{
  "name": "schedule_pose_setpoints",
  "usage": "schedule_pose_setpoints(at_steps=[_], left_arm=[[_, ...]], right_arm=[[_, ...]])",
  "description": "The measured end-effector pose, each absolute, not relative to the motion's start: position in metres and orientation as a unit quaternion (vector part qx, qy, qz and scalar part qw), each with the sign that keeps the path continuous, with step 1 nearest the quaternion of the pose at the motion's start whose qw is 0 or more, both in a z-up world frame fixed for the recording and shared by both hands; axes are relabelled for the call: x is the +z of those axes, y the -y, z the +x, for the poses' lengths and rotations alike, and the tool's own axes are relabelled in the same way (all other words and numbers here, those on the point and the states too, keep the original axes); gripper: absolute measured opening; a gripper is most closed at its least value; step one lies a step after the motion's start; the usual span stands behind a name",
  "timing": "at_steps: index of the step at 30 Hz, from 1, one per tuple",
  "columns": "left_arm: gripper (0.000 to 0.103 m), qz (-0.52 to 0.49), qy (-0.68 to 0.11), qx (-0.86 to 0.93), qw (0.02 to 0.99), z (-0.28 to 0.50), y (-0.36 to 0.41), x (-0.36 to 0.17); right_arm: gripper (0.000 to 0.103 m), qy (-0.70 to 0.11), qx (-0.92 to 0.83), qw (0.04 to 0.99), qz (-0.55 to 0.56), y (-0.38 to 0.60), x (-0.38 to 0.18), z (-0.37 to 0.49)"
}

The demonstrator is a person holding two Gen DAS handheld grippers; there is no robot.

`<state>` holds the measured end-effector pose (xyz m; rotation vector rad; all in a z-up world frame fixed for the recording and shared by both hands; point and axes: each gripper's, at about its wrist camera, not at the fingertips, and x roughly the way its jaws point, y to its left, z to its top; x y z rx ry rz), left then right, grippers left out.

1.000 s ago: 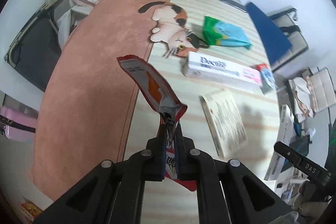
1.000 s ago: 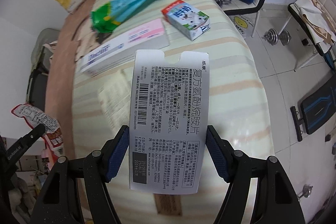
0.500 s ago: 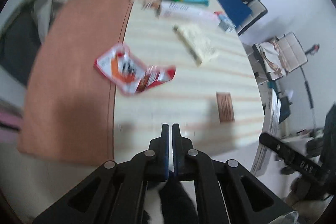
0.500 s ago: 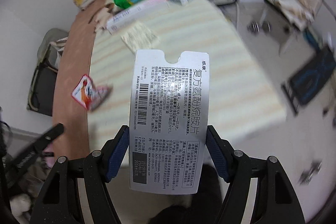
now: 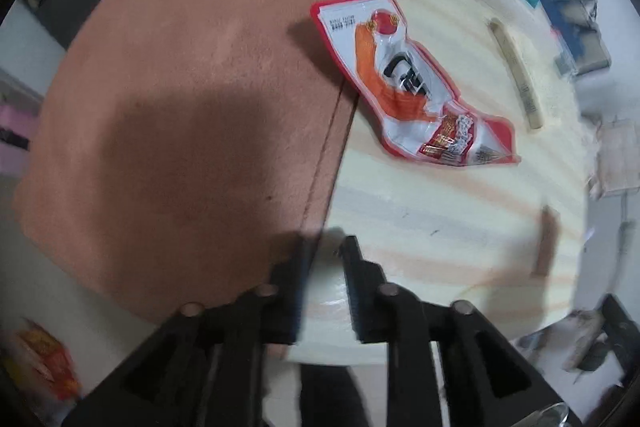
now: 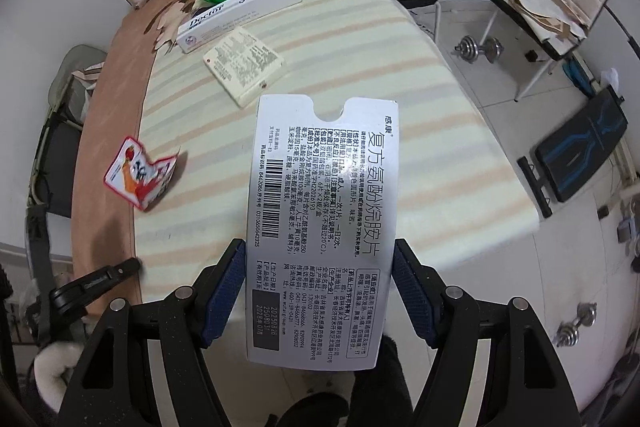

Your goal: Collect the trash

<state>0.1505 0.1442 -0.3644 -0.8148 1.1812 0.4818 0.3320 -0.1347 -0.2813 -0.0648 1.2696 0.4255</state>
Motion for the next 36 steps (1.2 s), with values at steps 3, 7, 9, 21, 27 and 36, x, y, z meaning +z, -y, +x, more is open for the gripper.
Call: schedule_pose_setpoints(at_steps=[3,7,9,21,27,36], left_arm=[[0.098,-0.494,-0.448,0.167,0.726,0.141,-0.154,-0.369],[0.103,-0.531,-0.442,0.17,0.703,0.147,-0.158,-0.37],[0.103,-0.531,-0.462,0.189,0.685,0.154,-0.158,-0.369],[0.101,-0.492,-0.506,0.277,0.652,0.232,-0.187,-0.372],[0.05,-0.426,-0.517,0.311,0.674,0.252,-0.177,-0.355],[0.043,-0.282,-0.56,0.204,0.752,0.274,-0.118,-0.332]], right_arm=[[0.074,-0.598,0.205,0.774,-0.036,0.125,-0.289,0.356],[0.074,-0.614,0.214,0.759,-0.037,0.111,-0.302,0.389],[0.074,-0.618,0.219,0.754,-0.038,0.106,-0.305,0.403],[0.074,-0.627,0.221,0.746,-0.046,0.084,-0.316,0.466],[0.074,-0.625,0.209,0.75,-0.046,0.086,-0.321,0.483],[0.074,-0.633,0.198,0.748,-0.027,0.105,-0.33,0.492]])
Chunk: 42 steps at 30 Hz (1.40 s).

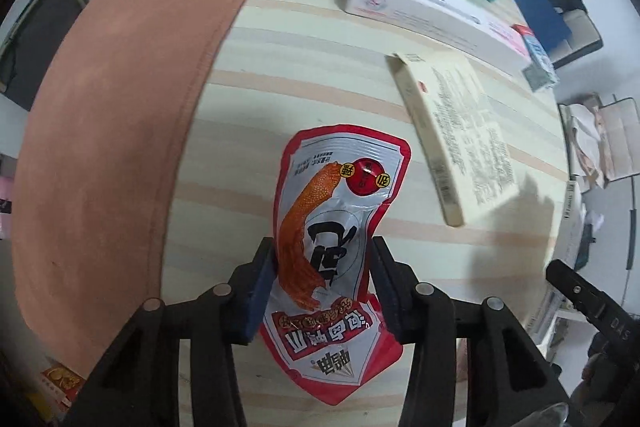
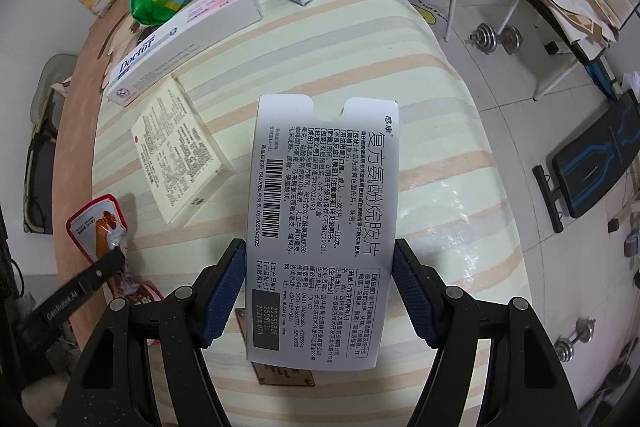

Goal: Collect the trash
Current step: 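Lift the red wrapper with the left tool while the right tool holds the leaflet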

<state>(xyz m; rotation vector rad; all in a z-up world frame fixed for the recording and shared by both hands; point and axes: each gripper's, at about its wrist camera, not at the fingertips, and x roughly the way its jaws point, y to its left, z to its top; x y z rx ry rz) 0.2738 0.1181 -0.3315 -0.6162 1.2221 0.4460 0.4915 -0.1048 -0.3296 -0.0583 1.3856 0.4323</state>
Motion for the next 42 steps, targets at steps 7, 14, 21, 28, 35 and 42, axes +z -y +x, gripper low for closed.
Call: schedule_pose_setpoints(at_steps=[7,14,21,28,35,42], left_arm=[[0.043,-0.315,-0.526,0.153,0.775,0.245,-0.115,-0.298],[0.024,-0.322,-0.492,0.114,0.801,0.219,-0.092,-0.27],[0.014,-0.355,-0.503,0.09,0.783,0.224,-0.087,-0.319],[0.022,-0.353,-0.533,0.136,0.757,0.214,-0.095,-0.367],[0.024,-0.478,-0.462,0.2,0.719,0.199,-0.101,-0.373],[0.05,-0.435,-0.505,0.185,0.722,0.224,-0.09,-0.361]], right_arm=[[0.074,-0.624,0.213,0.751,-0.025,0.116,-0.318,0.481],[0.074,-0.607,0.24,0.757,-0.027,0.128,-0.293,0.435],[0.074,-0.592,0.225,0.773,-0.026,0.139,-0.287,0.366],[0.074,-0.594,0.187,0.782,-0.031,0.142,-0.293,0.358],[0.074,-0.598,0.185,0.779,-0.035,0.146,-0.29,0.386],[0.074,-0.606,0.202,0.769,-0.042,0.14,-0.294,0.415]])
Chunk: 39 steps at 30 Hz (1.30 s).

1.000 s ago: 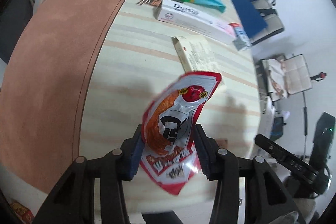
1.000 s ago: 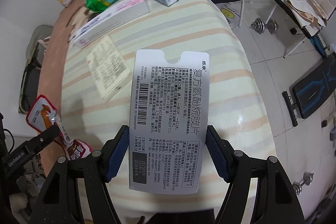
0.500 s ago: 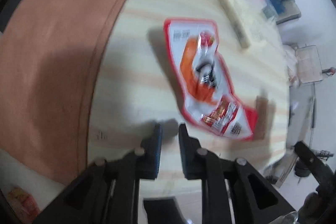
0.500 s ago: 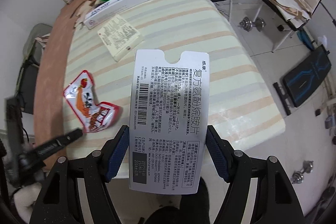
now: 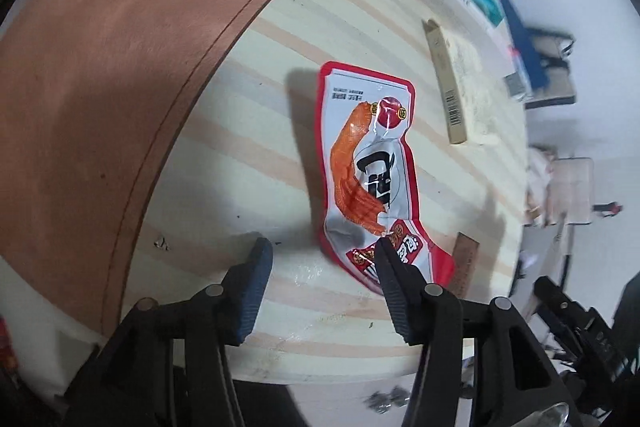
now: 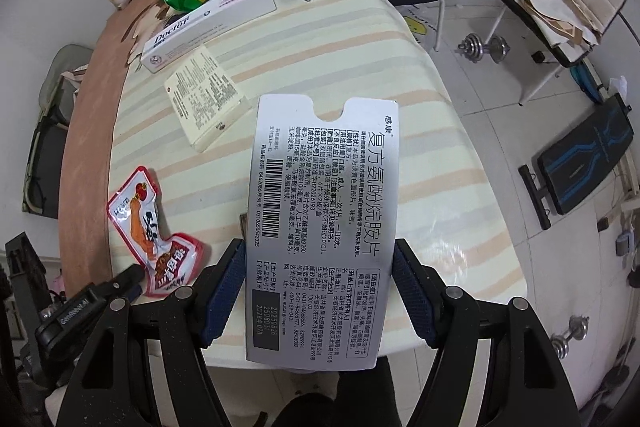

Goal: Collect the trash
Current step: 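Lift the red wrapper with the left tool while the right tool holds the leaflet, then carry wrapper and leaflet over the bin and open both tools to drop them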

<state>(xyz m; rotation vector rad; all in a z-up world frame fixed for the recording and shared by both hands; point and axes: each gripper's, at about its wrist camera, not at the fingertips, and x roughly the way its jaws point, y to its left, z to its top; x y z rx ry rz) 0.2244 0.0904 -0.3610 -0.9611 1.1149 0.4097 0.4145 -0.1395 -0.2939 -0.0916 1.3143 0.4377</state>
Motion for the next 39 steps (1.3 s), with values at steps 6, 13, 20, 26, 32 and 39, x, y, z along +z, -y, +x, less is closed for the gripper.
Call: schedule_pose_setpoints(at_steps=[6,13,20,26,32,39], left_arm=[[0.063,-0.429,-0.531,0.17,0.711,0.264,-0.091,-0.365],[0.086,-0.335,-0.603,0.236,0.684,0.303,-0.068,-0.367],[0.039,-0.248,-0.614,0.222,0.715,0.302,-0.038,-0.353],[0.035,-0.305,-0.585,0.192,0.727,0.27,-0.049,-0.342],[0.035,-0.352,-0.539,0.156,0.749,0.23,-0.07,-0.305],[0.035,-0.352,-0.504,0.1,0.782,0.157,-0.057,-0.264]], right_arm=[[0.074,-0.607,0.204,0.767,-0.041,0.136,-0.294,0.438],[0.074,-0.613,0.187,0.766,-0.05,0.129,-0.311,0.461],[0.074,-0.618,0.173,0.766,-0.043,0.139,-0.319,0.467],[0.074,-0.619,0.172,0.766,-0.028,0.149,-0.319,0.462],[0.074,-0.611,0.182,0.77,-0.021,0.156,-0.306,0.445],[0.074,-0.603,0.211,0.77,-0.008,0.168,-0.289,0.383]])
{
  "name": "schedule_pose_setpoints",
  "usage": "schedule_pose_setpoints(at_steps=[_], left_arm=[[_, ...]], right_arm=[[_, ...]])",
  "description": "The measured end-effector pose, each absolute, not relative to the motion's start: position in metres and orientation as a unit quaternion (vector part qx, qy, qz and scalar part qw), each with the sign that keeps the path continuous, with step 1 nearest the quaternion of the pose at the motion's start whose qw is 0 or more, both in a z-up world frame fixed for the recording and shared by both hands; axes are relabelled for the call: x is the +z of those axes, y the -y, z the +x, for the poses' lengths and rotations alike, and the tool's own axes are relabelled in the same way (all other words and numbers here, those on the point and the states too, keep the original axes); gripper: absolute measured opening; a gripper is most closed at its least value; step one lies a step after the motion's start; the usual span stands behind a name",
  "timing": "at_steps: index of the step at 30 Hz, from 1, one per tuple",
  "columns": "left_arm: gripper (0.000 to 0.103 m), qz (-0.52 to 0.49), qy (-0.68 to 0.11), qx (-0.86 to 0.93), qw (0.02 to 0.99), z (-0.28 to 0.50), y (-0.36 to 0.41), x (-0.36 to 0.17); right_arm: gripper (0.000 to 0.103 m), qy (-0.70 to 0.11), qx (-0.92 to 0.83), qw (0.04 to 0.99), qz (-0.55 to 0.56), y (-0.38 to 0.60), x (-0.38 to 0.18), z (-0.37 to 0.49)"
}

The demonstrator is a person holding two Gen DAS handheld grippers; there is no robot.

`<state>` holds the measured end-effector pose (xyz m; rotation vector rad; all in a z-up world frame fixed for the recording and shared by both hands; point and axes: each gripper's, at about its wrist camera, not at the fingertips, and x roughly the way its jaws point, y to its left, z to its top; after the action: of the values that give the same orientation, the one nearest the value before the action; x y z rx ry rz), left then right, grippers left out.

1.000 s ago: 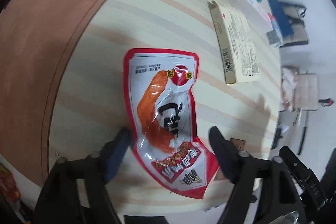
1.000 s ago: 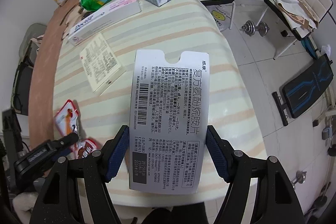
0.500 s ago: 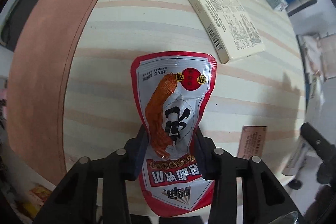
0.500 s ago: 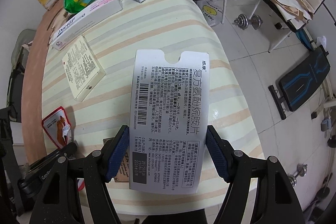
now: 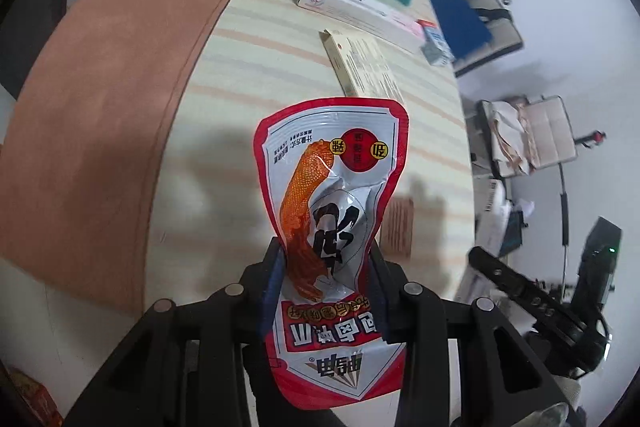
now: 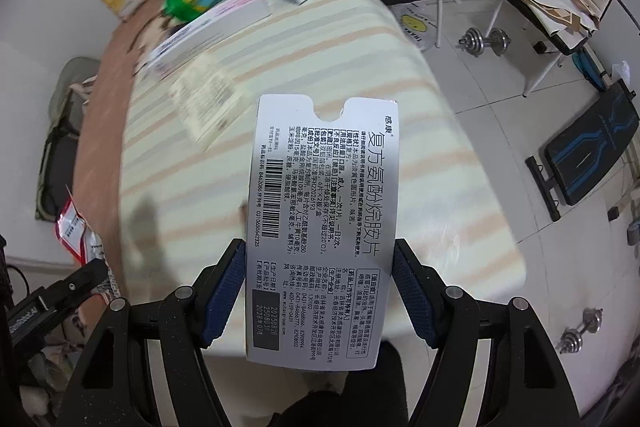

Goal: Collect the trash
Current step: 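Carry wrapper and leaflet over the bin and open both tools to drop them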

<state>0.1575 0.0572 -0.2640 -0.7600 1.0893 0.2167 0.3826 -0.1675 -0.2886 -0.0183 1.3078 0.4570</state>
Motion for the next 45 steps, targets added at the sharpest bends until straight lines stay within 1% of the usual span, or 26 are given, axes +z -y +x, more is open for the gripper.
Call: schedule_pose_setpoints(at_steps=[1,4,6,9,13,15,17,19,21,22,23,24,25,26,28,30,36,41,45], left_arm=[[0.035,-0.351,-0.505,0.097,0.783,0.164,-0.052,-0.268],[0.035,-0.335,-0.516,0.083,0.784,0.132,-0.031,-0.285],[0.035,-0.326,-0.533,0.077,0.777,0.114,-0.019,-0.307],[0.035,-0.32,-0.571,0.074,0.753,0.077,-0.006,-0.354],[0.035,-0.315,-0.62,0.086,0.713,0.051,0.001,-0.443],[0.039,-0.312,-0.639,0.093,0.696,0.048,0.002,-0.499],[0.042,-0.316,-0.652,0.096,0.683,0.048,0.0,-0.549],[0.05,-0.306,-0.662,0.111,0.675,0.046,-0.002,-0.597],[0.082,-0.3,-0.671,0.122,0.667,0.05,-0.005,-0.641],[0.09,-0.302,-0.671,0.122,0.666,0.048,-0.007,-0.661],[0.099,-0.298,-0.675,0.127,0.664,0.047,-0.01,-0.681],[0.099,-0.291,-0.678,0.133,0.662,0.046,-0.012,-0.692],[0.099,-0.286,-0.681,0.139,0.66,0.043,-0.014,-0.705],[0.099,-0.282,-0.683,0.145,0.658,0.042,-0.016,-0.713],[0.099,-0.27,-0.685,0.156,0.658,0.029,-0.022,-0.724],[0.099,-0.251,-0.687,0.169,0.661,0.02,-0.025,-0.727],[0.099,-0.21,-0.672,0.187,0.685,0.008,-0.024,-0.691],[0.099,-0.202,-0.666,0.181,0.695,0.013,-0.013,-0.652],[0.099,-0.211,-0.659,0.18,0.7,0.004,-0.014,-0.604]], right_arm=[[0.074,-0.605,0.214,0.767,-0.008,0.17,-0.29,0.366],[0.074,-0.614,0.216,0.759,-0.011,0.179,-0.301,0.314],[0.074,-0.628,0.213,0.748,-0.006,0.189,-0.317,0.275],[0.074,-0.655,0.205,0.727,0.004,0.2,-0.357,0.218],[0.074,-0.701,0.19,0.687,0.012,0.203,-0.441,0.17],[0.074,-0.709,0.181,0.681,0.011,0.2,-0.479,0.162],[0.074,-0.718,0.182,0.672,0.012,0.193,-0.533,0.157],[0.074,-0.725,0.185,0.663,0.012,0.186,-0.584,0.158],[0.075,-0.737,0.191,0.648,0.019,0.178,-0.643,0.16],[0.075,-0.742,0.196,0.641,0.019,0.175,-0.664,0.161],[0.089,-0.747,0.202,0.633,0.019,0.171,-0.688,0.162],[0.1,-0.75,0.204,0.629,0.018,0.169,-0.706,0.164],[0.103,-0.746,0.202,0.634,0.01,0.167,-0.726,0.164],[0.103,-0.744,0.204,0.637,0.003,0.166,-0.737,0.164],[0.103,-0.74,0.199,0.641,-0.034,0.159,-0.758,0.162],[0.103,-0.736,0.194,0.645,-0.059,0.153,-0.765,0.162],[0.103,-0.727,0.159,0.658,-0.117,0.149,-0.764,0.151],[0.103,-0.713,0.139,0.671,-0.146,0.158,-0.726,0.133],[0.103,-0.704,0.142,0.679,-0.151,0.166,-0.684,0.126]])
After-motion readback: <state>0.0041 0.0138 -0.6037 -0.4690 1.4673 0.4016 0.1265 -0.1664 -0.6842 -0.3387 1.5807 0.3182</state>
